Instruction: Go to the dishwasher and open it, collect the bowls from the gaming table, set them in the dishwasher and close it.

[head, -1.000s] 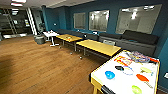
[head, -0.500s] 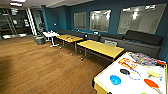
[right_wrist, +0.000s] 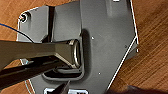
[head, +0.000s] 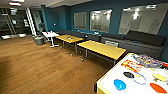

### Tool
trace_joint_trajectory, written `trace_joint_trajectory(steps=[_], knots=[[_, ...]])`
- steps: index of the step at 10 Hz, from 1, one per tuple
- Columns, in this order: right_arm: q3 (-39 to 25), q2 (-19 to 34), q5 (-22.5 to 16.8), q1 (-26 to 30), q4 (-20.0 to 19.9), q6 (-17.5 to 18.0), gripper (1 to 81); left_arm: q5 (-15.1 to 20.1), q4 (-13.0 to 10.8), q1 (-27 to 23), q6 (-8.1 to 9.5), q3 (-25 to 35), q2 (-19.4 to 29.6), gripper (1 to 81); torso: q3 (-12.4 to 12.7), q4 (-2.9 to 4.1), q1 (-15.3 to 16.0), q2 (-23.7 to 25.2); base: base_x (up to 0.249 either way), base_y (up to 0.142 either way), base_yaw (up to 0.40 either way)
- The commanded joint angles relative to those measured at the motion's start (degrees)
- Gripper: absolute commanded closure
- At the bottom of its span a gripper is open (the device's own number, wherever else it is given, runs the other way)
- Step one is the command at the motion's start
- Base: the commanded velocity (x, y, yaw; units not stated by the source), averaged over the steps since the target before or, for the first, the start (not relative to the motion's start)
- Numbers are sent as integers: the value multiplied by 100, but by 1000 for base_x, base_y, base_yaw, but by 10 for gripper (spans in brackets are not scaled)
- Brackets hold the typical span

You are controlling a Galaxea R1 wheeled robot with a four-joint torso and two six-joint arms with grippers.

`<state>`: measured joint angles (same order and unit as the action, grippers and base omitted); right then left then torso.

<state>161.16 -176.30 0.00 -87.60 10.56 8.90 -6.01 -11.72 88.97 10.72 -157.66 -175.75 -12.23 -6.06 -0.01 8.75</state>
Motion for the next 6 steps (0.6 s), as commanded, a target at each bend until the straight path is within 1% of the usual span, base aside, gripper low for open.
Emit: trace_joint_trajectory(steps=[1, 3, 4, 6], knots=[[11, 22, -325, 229, 34, -20, 10, 285, 20, -191, -8, 25, -22, 10, 0, 0, 1, 0, 135, 0, 0], [20, 22, -325, 229, 34, -20, 10, 285, 11, -191, -8, 25, -22, 10, 0, 0, 1, -2, 120, 0, 0], [11, 22, -325, 221, 34, -20, 10, 285, 20, -199, -8, 25, -22, 10, 0, 0, 1, -2, 64, 0, 0], [11, 22, -325, 221, 34, -20, 10, 293, 29, -200, 1, 25, -31, 10, 0, 0, 8, -4, 0, 0, 0]])
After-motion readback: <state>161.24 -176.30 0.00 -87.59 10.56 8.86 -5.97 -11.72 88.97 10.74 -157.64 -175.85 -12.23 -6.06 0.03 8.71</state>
